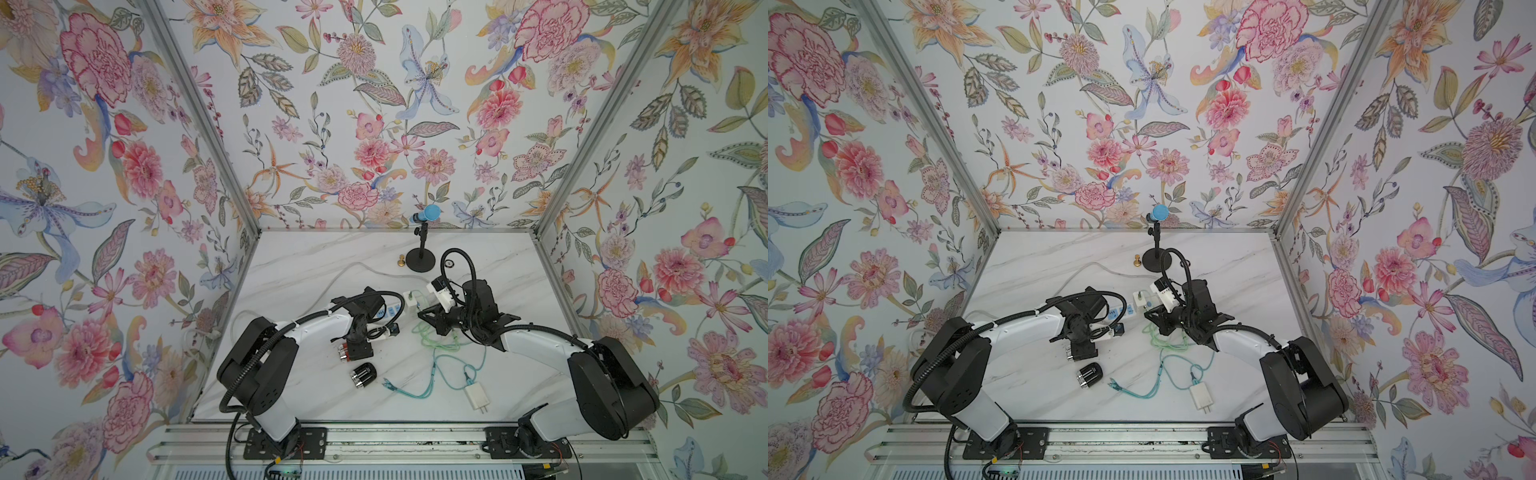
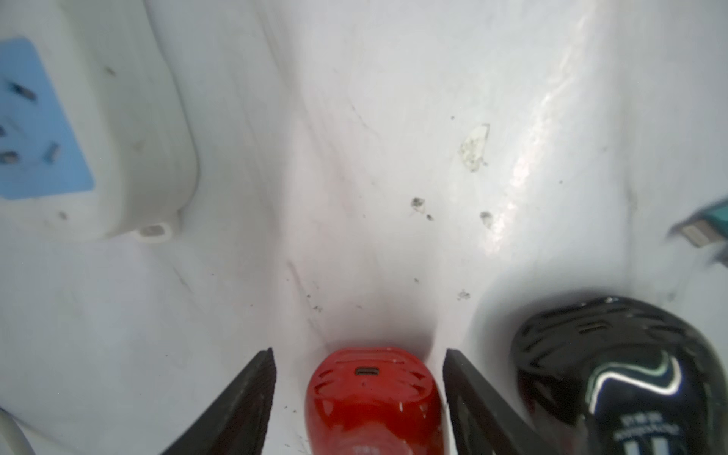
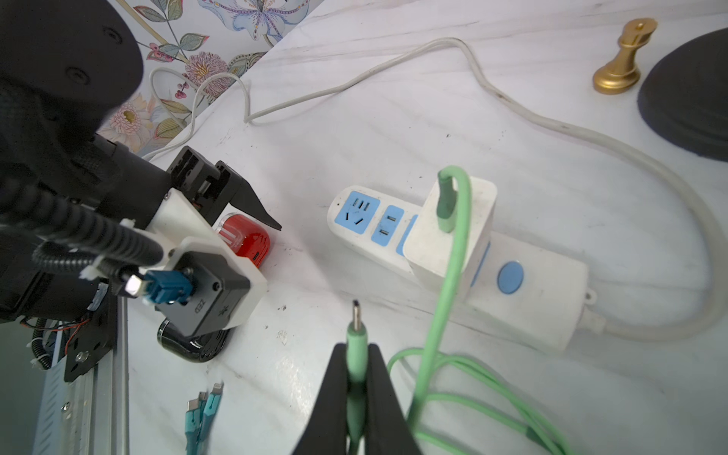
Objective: Charge the electric shaver
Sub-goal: Move the electric shaver to the center of the board.
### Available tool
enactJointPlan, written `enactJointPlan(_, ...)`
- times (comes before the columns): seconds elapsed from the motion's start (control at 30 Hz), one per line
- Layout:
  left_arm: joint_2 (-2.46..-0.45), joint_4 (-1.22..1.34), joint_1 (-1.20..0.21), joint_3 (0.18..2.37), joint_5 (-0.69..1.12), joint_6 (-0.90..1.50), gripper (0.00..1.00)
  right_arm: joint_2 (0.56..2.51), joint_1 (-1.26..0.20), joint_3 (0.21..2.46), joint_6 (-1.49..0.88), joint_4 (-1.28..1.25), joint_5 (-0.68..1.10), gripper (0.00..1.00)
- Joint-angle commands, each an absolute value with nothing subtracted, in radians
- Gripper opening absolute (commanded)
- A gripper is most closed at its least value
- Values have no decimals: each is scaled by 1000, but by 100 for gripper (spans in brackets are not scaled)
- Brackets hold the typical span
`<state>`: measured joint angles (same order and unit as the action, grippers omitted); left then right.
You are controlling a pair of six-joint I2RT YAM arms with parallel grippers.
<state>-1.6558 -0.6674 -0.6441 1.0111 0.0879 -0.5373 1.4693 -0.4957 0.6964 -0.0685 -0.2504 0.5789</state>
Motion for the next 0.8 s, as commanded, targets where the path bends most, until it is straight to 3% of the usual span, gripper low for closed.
enactJointPlan(0.0, -1612, -680, -621, 1040, 146, -497, 71, 1459, -494, 709, -85, -258, 560, 2)
enactJointPlan(0.27, -1520, -806, -607, 1033, 115, -468, 86, 1453, -506, 709, -85, -242, 553, 3)
enactJointPlan(0.77, -1554, -708, -564, 939, 40, -422, 81, 1492, -507, 721, -108, -264, 609, 3)
